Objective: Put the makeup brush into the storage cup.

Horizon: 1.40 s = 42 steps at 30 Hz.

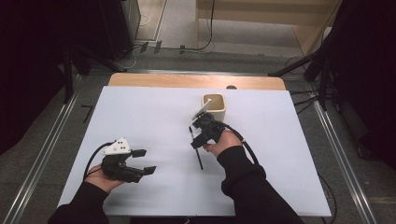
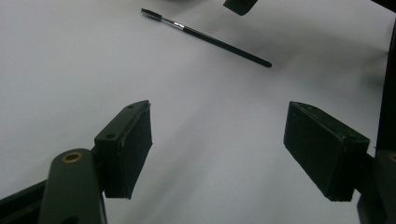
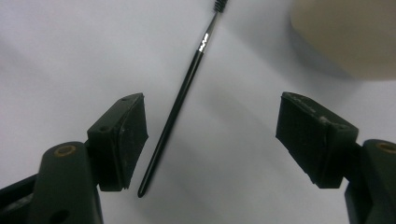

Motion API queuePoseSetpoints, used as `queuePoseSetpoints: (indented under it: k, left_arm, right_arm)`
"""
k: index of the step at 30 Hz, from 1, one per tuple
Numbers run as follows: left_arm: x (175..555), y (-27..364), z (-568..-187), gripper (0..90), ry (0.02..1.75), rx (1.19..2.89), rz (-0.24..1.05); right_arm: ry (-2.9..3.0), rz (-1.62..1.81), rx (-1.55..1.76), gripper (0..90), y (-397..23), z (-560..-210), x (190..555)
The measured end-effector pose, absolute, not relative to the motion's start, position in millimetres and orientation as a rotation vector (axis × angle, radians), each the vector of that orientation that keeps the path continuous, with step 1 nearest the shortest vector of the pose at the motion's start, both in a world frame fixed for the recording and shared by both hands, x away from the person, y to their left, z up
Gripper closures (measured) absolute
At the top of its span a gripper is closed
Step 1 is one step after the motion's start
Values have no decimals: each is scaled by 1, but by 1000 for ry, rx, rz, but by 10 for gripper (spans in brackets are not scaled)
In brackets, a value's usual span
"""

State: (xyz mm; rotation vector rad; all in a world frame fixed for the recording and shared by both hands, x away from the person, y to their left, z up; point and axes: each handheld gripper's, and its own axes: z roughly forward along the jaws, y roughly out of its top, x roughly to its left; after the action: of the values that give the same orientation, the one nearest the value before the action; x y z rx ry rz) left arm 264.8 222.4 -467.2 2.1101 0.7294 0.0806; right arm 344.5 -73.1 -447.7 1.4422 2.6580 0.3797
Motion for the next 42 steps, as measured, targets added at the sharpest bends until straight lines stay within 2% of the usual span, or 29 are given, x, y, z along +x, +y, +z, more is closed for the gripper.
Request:
queuePoseSetpoints:
  k: [22, 34, 38, 42]
  left_arm:
    - [264, 221, -468, 243, 721, 2121, 70]
    - [265, 220, -469, 243, 721, 2124, 69]
    - [264, 220, -468, 243, 719, 2123, 71]
    - [264, 220, -469, 243, 721, 2124, 72]
  right_arm:
    - [2584, 238, 1646, 314, -52, -472, 347]
    - [2576, 166, 1677, 408, -36, -485, 350]
    - [2547, 157, 1731, 480, -35, -484, 349]
    - [2544, 154, 1739, 640, -33, -482, 347]
